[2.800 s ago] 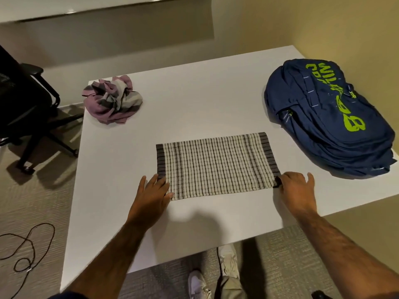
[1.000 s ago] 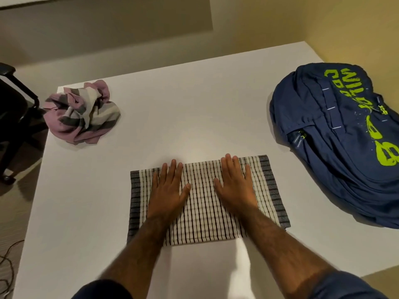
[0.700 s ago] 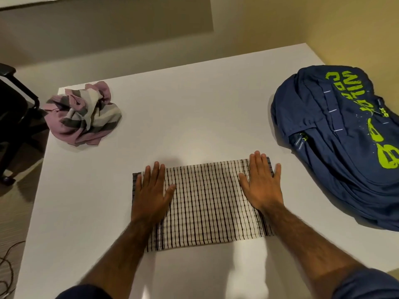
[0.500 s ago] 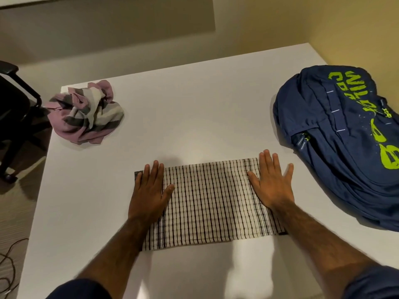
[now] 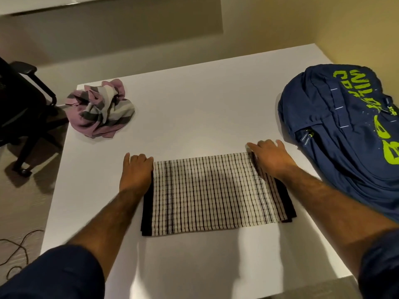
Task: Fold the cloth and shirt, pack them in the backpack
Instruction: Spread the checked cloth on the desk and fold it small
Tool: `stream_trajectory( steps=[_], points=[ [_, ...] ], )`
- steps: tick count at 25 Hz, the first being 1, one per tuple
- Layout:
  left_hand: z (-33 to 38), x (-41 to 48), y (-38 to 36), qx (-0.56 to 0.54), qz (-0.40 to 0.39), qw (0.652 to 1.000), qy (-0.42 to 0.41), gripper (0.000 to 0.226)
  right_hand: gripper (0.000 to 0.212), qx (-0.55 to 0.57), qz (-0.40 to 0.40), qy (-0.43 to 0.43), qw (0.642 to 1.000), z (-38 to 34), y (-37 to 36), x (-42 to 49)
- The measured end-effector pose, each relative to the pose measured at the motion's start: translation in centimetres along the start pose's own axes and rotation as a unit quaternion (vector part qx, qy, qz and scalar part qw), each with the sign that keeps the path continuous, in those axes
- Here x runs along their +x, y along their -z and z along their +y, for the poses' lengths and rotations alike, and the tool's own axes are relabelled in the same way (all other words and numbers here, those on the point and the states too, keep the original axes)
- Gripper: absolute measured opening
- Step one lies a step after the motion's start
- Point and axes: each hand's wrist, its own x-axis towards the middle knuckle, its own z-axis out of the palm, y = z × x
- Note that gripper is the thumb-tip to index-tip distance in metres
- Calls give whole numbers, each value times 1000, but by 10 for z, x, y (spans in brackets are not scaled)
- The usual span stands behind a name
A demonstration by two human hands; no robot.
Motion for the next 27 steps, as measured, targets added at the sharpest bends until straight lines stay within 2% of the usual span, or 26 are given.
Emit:
stream_trajectory(
  steps=[3, 7, 12, 15, 20, 23, 25, 27],
  points=[
    [-1, 7, 4, 19, 13, 999, 24, 19, 37, -52, -26, -2, 998, 2, 9, 9],
    [-6, 2, 6, -58, 42, 997, 38, 17, 25, -63, -13, -13, 998, 8, 11, 4],
    [-17, -17, 22, -134, 86, 987, 33, 10, 15, -109, 80, -13, 991, 22, 12, -23],
    [-17, -40, 36, -159, 119, 980, 9, 11, 19, -106, 149, -8, 983, 23, 8, -53],
    [-17, -92, 48, -174, 136, 975, -25, 12, 19, -76, 198, -43, 976, 9, 4, -109],
    [-15, -120, 41, -159, 114, 980, -45, 12, 30, -67, 202, -51, 976, 1, -5, -144],
    [-14, -137, 33, -153, 105, 981, -56, 14, 44, -71, 183, -53, 979, -4, -12, -164],
    [-13, -152, 26, -150, 107, 980, -76, 18, 48, -67, 167, -56, 982, -8, -18, -179]
  ],
)
